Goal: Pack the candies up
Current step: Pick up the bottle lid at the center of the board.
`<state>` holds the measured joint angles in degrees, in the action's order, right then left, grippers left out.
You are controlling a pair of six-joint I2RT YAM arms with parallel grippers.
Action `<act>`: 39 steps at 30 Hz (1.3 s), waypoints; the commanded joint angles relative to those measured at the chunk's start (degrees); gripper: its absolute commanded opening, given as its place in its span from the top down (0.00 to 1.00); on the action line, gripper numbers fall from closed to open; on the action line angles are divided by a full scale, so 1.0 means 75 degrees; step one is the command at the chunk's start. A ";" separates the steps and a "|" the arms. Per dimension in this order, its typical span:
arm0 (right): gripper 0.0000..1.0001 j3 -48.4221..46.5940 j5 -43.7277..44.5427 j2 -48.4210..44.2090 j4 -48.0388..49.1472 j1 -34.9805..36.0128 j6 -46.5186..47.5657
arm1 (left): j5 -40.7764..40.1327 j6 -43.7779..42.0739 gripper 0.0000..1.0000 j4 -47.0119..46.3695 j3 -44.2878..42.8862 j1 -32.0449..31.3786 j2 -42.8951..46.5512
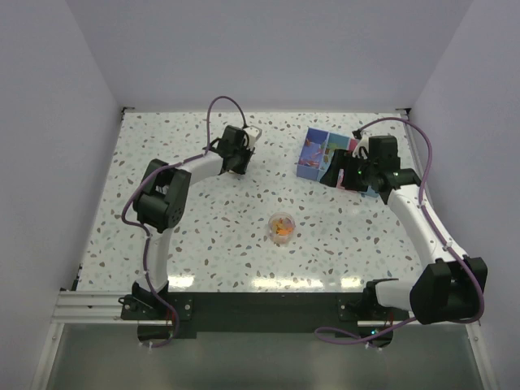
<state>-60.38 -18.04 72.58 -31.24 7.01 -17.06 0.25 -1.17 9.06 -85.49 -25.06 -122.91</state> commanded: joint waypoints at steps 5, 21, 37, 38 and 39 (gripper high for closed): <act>0.23 0.0058 -0.0381 -0.0231 0.0134 -0.0032 0.0025 | 0.0388 -0.0102 0.85 -0.0071 -0.0180 0.0072 -0.0182; 0.01 0.0375 -0.1720 0.0318 0.3308 0.1454 -0.0889 | 0.2627 0.2919 1.00 -0.2095 0.2116 0.0095 0.3577; 0.01 -0.0538 -0.3768 0.2285 0.5830 0.2125 -0.1803 | 0.2182 0.8415 1.00 -0.4806 0.5516 0.0341 0.6380; 0.01 -0.0667 -0.3979 0.2392 0.5981 0.2113 -0.1920 | 0.2135 0.8708 1.00 -0.4875 0.5632 0.0341 0.6555; 0.02 -0.0668 -0.4085 0.2498 0.6470 0.2136 -0.2188 | 0.2065 0.8780 1.00 -0.4934 0.5703 0.0341 0.6672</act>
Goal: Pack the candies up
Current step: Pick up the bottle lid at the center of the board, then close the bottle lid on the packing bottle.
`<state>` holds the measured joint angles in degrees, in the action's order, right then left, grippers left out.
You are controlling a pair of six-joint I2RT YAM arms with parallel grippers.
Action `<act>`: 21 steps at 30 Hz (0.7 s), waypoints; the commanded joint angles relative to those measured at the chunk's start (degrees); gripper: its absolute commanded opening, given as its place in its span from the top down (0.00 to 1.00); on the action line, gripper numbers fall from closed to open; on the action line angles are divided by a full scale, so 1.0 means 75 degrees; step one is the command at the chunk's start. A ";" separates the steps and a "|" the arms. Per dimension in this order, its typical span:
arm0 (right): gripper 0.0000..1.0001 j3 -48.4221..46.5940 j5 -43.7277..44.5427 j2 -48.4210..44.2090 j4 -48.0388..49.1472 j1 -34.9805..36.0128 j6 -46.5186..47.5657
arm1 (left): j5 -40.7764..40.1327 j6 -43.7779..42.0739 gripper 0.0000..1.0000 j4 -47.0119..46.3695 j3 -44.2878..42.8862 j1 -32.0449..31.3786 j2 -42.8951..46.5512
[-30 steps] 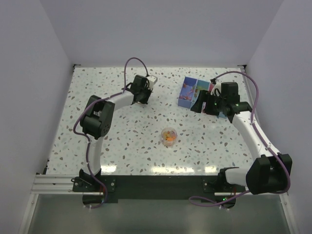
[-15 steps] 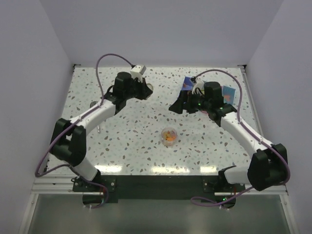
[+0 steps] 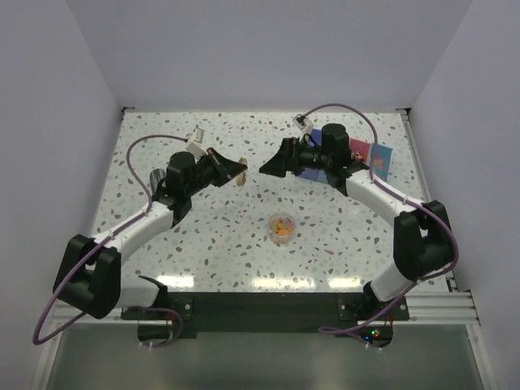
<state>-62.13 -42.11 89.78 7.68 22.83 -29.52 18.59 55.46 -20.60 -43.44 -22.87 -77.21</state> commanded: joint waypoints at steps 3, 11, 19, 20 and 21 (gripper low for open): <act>0.04 -0.0213 -0.1287 0.0615 0.2683 0.0038 -0.1464 | -0.0696 0.1721 1.00 -0.1411 0.0552 0.0061 0.0966; 0.01 -0.0458 -0.1813 0.1095 0.3169 0.0085 -0.1512 | -0.0219 0.3301 1.00 -0.3274 0.1655 0.0272 0.0933; 0.01 -0.0611 -0.2155 0.1553 0.3710 0.0296 -0.1479 | 0.0204 0.4417 1.00 -0.5584 0.2066 0.0448 0.0194; 0.01 -0.0622 -0.2155 0.1576 0.3710 0.0296 -0.1467 | 0.0217 0.4394 1.00 -0.5585 0.2031 0.0448 0.0181; 0.01 -0.0646 -0.2202 0.1623 0.3710 0.0296 -0.1455 | 0.0217 0.4348 1.00 -0.5597 0.1996 0.0448 0.0158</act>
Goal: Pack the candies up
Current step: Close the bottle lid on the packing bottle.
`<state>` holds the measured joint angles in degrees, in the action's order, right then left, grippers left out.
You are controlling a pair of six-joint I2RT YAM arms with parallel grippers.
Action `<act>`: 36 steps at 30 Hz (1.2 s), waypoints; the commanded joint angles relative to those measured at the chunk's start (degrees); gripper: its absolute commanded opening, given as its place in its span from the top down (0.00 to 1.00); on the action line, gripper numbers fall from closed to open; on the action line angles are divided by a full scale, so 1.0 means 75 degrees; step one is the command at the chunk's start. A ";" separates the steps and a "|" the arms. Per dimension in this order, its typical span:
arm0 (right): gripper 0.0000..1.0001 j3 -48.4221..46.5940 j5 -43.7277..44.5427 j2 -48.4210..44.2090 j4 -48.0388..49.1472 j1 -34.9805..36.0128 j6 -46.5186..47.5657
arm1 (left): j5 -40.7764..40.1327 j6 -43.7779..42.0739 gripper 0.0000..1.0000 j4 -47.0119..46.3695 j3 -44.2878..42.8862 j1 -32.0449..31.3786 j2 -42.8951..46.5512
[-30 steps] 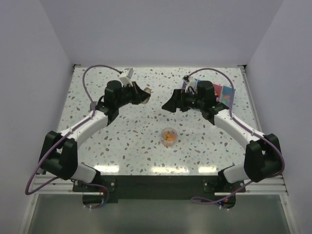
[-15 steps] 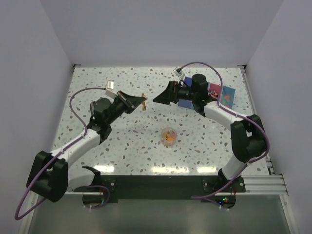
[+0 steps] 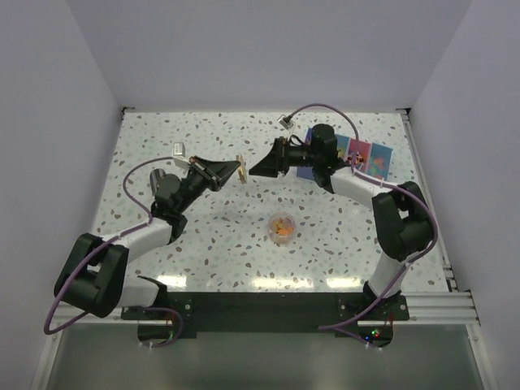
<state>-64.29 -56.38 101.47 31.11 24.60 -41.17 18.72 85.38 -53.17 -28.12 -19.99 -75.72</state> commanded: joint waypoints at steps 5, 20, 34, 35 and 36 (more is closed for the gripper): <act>0.01 -0.0638 -0.0334 0.0334 0.0563 0.0130 0.0098 | 0.0258 0.0287 1.00 -0.1220 -0.0153 0.0052 -0.0017; 0.01 -0.1201 -0.0240 0.0674 0.0563 0.0306 0.0157 | 0.0317 0.0416 1.00 -0.1337 -0.0188 0.0064 -0.0181; 0.01 -0.0686 -0.0534 0.0849 0.2672 0.0341 -0.1120 | 0.0340 0.0510 1.00 -0.1501 -0.0177 0.0064 -0.0275; 0.01 -0.0674 -0.0522 0.0815 0.2579 0.0353 -0.1074 | 0.0340 0.0498 1.00 -0.1501 -0.0188 0.0064 -0.0275; 0.01 -0.0674 -0.0499 0.0803 0.2497 0.0353 -0.1004 | 0.0340 0.0487 1.00 -0.1489 -0.0177 0.0064 -0.0275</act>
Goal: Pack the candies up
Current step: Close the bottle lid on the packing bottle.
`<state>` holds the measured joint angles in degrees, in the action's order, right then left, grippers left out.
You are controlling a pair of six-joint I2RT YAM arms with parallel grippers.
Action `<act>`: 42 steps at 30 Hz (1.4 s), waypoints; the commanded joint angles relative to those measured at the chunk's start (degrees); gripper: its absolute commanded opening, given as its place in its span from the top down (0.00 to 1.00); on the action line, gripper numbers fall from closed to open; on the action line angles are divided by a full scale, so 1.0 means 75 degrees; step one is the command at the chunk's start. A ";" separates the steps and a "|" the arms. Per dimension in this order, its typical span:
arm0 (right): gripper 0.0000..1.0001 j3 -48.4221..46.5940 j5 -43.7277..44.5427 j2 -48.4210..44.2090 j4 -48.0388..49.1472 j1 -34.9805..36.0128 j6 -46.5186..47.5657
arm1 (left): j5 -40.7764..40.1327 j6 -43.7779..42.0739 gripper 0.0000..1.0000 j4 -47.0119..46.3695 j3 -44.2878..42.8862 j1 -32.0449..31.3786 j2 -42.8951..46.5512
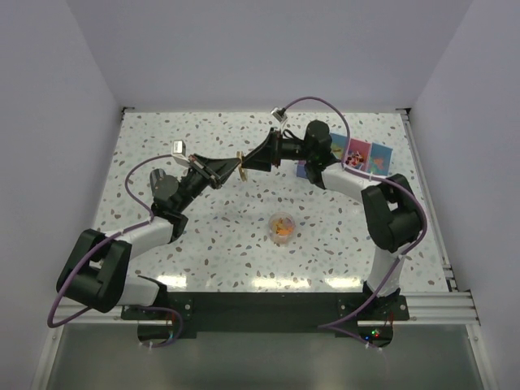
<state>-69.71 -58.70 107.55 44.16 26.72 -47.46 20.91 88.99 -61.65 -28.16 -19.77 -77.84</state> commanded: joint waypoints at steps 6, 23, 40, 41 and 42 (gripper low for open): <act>0.01 0.0096 -0.0061 -0.0218 -0.0402 0.0129 0.0796 | 0.0025 0.0052 1.00 -0.0394 -0.0206 0.0034 0.0043; 0.22 0.0131 -0.0072 -0.0347 -0.0685 0.0211 0.1102 | 0.0037 0.0088 1.00 -0.0335 -0.0136 0.0034 0.0149; 0.49 0.0073 0.1625 -0.2091 -0.6246 0.0234 0.4752 | 0.0587 -0.1935 0.24 0.1813 -0.0626 0.0490 0.1120; 0.50 0.0038 0.1929 -0.2210 -0.7296 0.0269 0.4955 | 0.0611 -0.2450 0.21 0.2378 -0.0964 0.0538 0.1249; 0.50 -0.0102 0.2280 -0.2327 -0.7909 0.0351 0.5259 | 0.0530 -0.3650 0.18 0.3022 -0.1188 0.0573 0.1505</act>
<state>-67.02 -49.39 94.52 5.87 28.36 -20.21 23.83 78.50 -49.76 -30.96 -16.80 -71.16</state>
